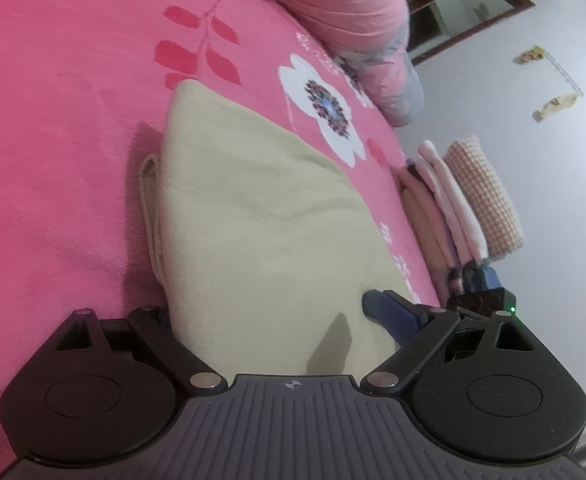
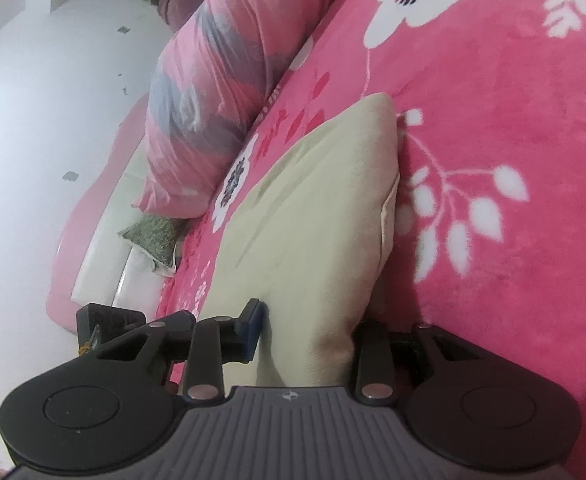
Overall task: Fold clothes
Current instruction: 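Grasp the bundle edges with both grippers and lift it off the bedspread, then carry the bundle with both grippers onto the folded clothes stack and release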
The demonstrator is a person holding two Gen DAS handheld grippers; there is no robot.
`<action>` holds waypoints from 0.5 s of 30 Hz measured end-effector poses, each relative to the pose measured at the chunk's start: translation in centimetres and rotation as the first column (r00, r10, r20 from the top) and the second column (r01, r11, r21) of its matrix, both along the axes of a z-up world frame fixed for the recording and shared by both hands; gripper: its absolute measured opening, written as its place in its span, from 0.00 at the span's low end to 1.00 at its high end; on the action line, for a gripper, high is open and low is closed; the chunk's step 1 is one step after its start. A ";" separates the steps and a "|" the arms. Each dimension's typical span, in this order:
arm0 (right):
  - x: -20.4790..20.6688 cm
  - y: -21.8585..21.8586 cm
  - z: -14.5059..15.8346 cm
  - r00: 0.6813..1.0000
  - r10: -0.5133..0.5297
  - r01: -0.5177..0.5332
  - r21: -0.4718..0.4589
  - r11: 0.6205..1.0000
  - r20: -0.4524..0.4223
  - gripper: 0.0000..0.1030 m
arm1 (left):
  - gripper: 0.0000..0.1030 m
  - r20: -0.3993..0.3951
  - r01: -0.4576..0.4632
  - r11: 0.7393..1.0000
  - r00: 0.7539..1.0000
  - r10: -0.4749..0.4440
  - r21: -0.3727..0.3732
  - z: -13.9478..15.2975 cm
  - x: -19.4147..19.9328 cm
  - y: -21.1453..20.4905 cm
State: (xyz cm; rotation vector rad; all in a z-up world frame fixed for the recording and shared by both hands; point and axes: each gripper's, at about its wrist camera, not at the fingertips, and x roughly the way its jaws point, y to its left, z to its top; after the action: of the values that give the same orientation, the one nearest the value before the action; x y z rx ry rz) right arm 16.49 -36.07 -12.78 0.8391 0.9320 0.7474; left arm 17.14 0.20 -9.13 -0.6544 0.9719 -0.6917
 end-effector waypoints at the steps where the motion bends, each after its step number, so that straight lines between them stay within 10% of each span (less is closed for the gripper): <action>1: -0.2 0.0 0.1 1.000 0.004 -0.004 -0.001 1.000 0.007 0.30 | 0.84 0.004 0.012 1.000 1.000 -0.012 -0.009 0.0 -0.2 0.0; 15: -4.9 -0.5 7.0 0.984 -0.026 0.039 -0.068 0.997 0.174 0.23 | 0.73 0.099 0.038 0.994 0.995 -0.027 -0.106 5.1 -4.0 -0.7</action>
State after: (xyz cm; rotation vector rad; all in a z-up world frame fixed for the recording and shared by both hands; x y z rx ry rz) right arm 11.64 -36.55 -5.76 0.7133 0.7833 0.7425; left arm 13.16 -0.48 -3.99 -0.6945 0.8607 -0.8023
